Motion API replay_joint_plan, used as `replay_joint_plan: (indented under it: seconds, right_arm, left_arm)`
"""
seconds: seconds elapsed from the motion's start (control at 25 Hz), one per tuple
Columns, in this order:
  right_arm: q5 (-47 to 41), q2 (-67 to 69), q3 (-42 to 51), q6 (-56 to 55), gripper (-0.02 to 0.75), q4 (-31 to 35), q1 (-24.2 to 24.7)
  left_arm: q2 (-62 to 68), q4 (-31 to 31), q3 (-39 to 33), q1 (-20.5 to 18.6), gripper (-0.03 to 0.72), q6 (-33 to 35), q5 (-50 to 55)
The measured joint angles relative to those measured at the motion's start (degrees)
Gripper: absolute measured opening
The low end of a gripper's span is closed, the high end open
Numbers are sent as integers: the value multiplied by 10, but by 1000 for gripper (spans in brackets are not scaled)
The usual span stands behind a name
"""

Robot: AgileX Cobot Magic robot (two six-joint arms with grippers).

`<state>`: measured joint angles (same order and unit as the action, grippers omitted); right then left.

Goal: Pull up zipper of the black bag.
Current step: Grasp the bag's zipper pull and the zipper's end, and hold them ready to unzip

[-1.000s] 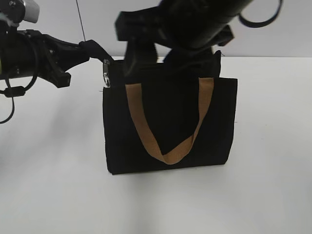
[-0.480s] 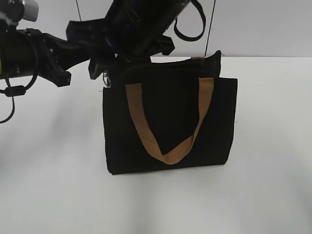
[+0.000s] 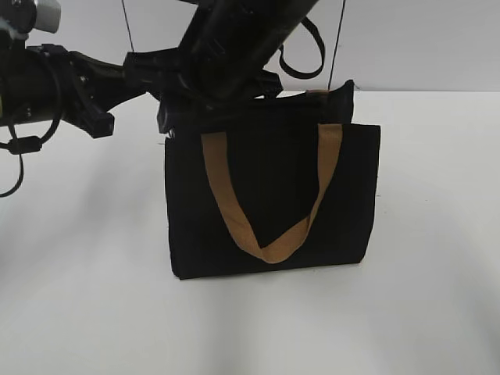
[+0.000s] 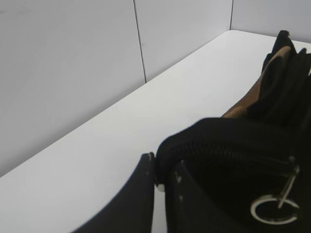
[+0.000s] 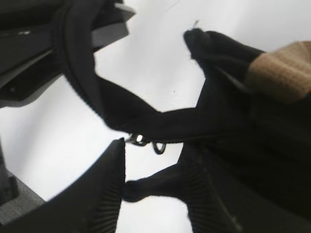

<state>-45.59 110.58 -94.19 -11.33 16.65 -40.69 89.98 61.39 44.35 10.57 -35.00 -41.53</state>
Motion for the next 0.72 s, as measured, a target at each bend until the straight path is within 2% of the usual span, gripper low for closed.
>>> replay_joint_plan:
  seconds: [0.32, 0.52, 0.72]
  right_arm:
    - [26, 18, 0, -12, 248, 16, -5]
    - [13, 17, 0, -10, 251, 20, -9]
    - [6, 2, 0, -10, 251, 8, -9]
  left_arm:
    - [0, -3, 0, 0, 17, -1, -14]
    - [0, -55, 0, 0, 17, -1, -28]
    - [0, -73, 0, 0, 17, -1, -56]
